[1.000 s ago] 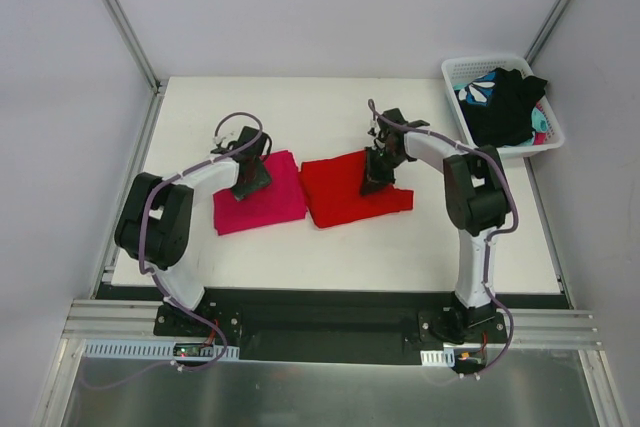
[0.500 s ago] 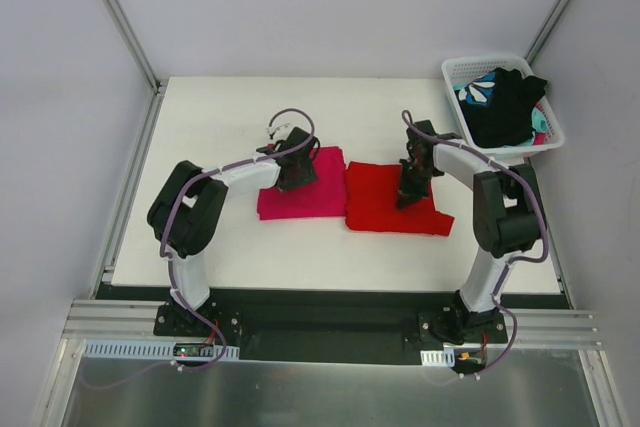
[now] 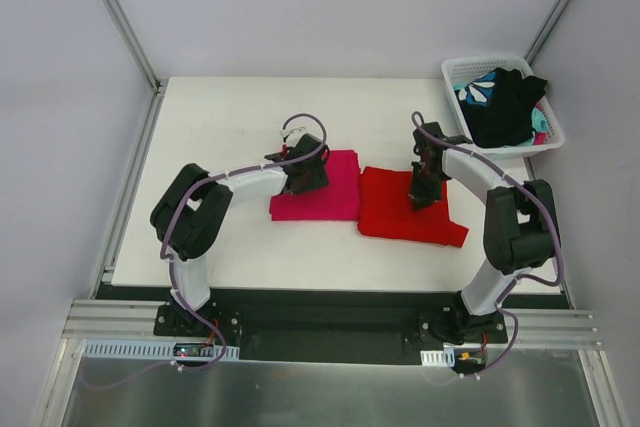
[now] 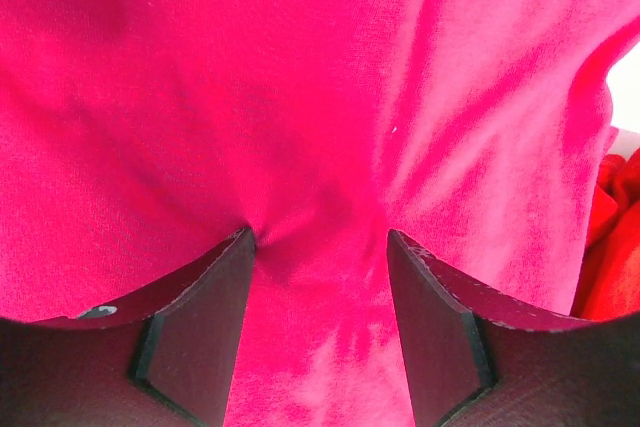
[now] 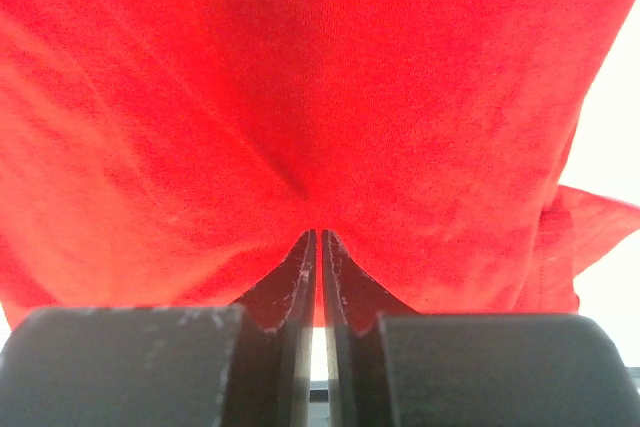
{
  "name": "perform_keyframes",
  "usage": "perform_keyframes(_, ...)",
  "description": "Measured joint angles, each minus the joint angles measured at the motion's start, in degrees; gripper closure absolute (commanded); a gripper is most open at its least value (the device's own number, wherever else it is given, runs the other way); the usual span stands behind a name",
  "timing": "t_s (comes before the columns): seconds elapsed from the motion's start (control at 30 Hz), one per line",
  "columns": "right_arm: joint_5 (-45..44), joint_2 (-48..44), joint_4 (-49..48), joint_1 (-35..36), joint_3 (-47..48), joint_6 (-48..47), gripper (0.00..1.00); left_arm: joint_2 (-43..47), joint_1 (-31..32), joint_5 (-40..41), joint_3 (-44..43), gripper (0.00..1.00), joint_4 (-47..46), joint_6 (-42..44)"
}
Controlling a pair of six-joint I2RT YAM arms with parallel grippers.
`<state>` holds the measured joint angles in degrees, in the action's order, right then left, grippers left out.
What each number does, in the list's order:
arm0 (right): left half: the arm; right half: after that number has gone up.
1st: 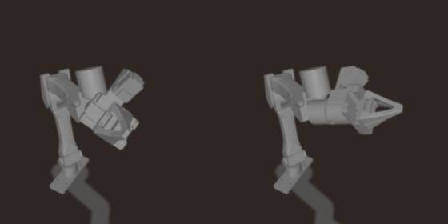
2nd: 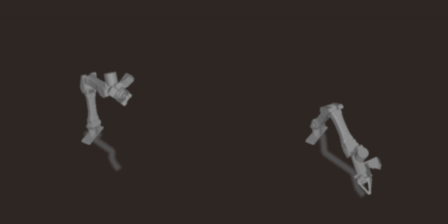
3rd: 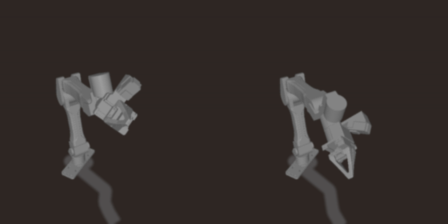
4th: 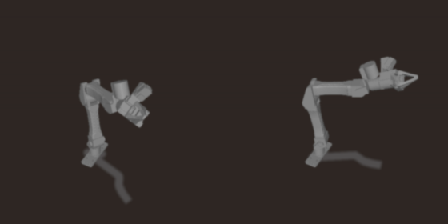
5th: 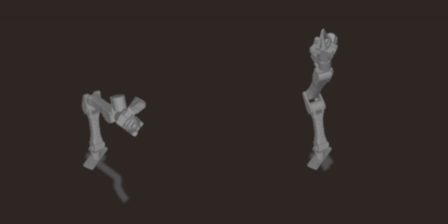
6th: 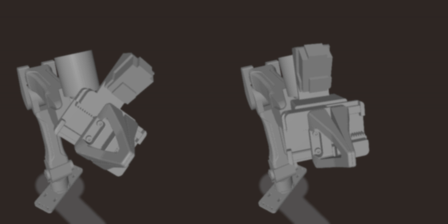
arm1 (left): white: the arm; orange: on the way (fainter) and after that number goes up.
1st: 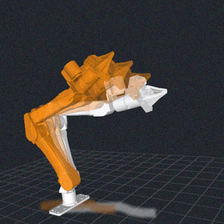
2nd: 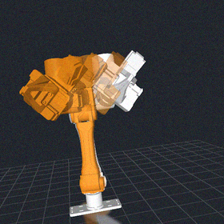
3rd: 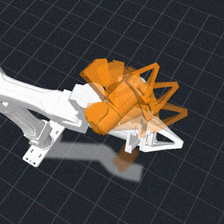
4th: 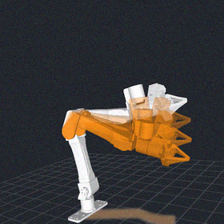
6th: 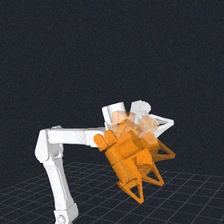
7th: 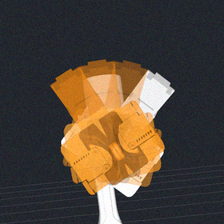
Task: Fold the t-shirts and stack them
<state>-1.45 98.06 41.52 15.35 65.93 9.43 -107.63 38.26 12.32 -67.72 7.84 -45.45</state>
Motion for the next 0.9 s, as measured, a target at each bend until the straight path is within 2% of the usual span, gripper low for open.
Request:
perform_keyframes(0.27,-1.9,-2.91,3.34,0.0,5.29,-0.04,0.9,1.81,0.0,-1.27,2.67,0.44,-1.46,0.0)
perform_keyframes(0.7,-2.47,-7.74,6.71,0.0,5.55,-0.31,0.9,4.92,-0.13,-1.68,7.63,0.44,-3.37,0.15)
perform_keyframes(0.9,-2.75,-9.79,7.91,0.0,5.55,-0.59,0.9,6.8,-3.96,-5.55,10.47,0.44,-5.25,0.94)
